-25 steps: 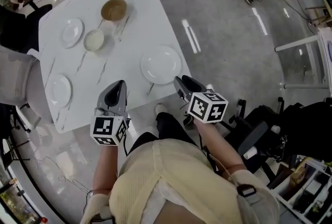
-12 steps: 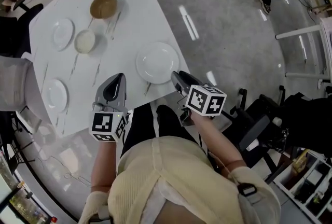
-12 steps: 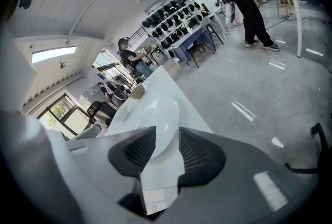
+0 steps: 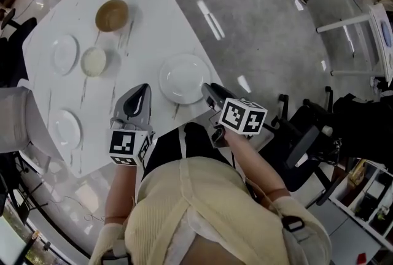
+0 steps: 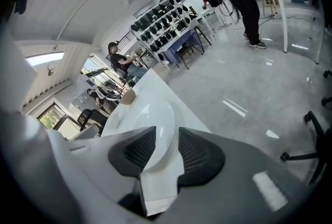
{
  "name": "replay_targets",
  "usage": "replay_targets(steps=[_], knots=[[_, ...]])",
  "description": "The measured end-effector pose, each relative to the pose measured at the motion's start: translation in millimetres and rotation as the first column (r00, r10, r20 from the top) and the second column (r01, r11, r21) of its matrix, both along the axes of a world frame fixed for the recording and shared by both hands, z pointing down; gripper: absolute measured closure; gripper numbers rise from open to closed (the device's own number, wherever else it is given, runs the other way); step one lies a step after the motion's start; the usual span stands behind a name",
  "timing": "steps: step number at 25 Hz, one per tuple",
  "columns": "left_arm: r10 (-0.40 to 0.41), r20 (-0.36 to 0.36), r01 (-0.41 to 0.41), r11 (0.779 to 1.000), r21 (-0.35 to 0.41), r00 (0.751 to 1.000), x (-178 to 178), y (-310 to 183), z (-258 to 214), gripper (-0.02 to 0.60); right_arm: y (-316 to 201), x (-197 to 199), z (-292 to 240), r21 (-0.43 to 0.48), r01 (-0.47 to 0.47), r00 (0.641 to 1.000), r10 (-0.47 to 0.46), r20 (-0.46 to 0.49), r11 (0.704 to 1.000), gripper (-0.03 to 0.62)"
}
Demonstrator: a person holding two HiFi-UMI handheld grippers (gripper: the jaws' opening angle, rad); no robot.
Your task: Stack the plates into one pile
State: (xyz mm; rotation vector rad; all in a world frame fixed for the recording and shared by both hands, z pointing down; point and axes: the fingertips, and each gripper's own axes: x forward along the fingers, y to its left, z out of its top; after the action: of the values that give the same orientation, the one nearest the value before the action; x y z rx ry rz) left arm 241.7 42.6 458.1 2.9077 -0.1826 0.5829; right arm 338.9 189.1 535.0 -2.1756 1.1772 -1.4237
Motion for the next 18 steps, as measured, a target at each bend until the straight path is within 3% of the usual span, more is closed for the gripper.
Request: replay_targets(steps=[7,18], knots=[[0.031,0.005,-0.031,0.999,-0.022,1.0,2.6,-6.7,5.3,0.58,-6.4,-0.3,1.3,-0.005,-0.024,1.0,0.024,-0.004,1.0,0.459],[0.023,0.004,-0.023,0.999,-0.036,1.0,-0.6,-14.1,8.6,0.58,-13.6,-2.1,5.3,-0.11,-0.019,0.992,0.004,-0.129,0.994,0.468]])
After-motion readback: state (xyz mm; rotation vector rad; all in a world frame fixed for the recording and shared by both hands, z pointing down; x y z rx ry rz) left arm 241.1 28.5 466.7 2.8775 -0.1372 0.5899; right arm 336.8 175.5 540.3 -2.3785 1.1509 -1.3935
